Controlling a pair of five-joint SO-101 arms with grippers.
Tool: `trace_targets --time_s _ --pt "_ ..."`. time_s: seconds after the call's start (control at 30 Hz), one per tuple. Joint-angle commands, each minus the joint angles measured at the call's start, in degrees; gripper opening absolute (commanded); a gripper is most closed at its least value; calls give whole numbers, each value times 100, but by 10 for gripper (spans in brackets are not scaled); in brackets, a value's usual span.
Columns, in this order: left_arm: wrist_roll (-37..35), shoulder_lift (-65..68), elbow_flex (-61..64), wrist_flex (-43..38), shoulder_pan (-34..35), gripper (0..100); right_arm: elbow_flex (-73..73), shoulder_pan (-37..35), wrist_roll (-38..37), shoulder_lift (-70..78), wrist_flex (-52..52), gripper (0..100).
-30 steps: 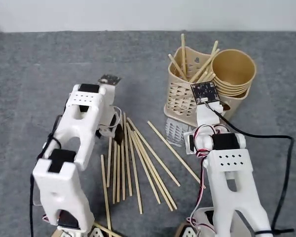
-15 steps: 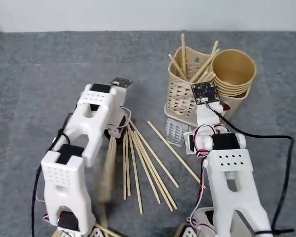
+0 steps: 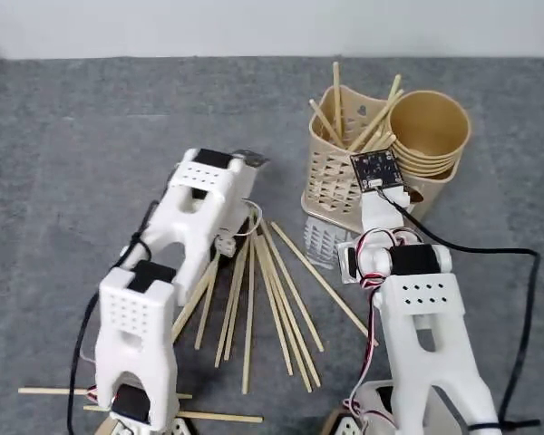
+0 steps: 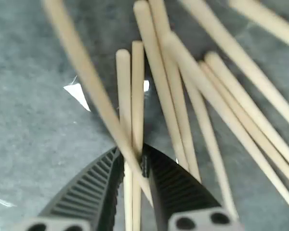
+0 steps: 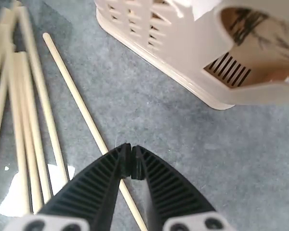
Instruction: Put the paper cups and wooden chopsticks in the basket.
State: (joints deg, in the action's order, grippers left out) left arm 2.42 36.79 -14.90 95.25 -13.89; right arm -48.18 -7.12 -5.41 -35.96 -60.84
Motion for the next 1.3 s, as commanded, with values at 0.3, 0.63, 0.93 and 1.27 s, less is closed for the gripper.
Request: trace_targets --time_s 0.3,0.63,0.93,1.27 --pt "-70 -1029 -1552 536 -35 12 18 31 18 -198 101 8" --pt "-53 -2479 -2571 527 -26 12 18 31 18 -198 101 8" --pt "-413 -2576 -4488 360 -70 12 18 31 18 -180 101 8" --pt "-888 -2585 -5596 -1002 -686 12 18 31 18 -198 101 8"
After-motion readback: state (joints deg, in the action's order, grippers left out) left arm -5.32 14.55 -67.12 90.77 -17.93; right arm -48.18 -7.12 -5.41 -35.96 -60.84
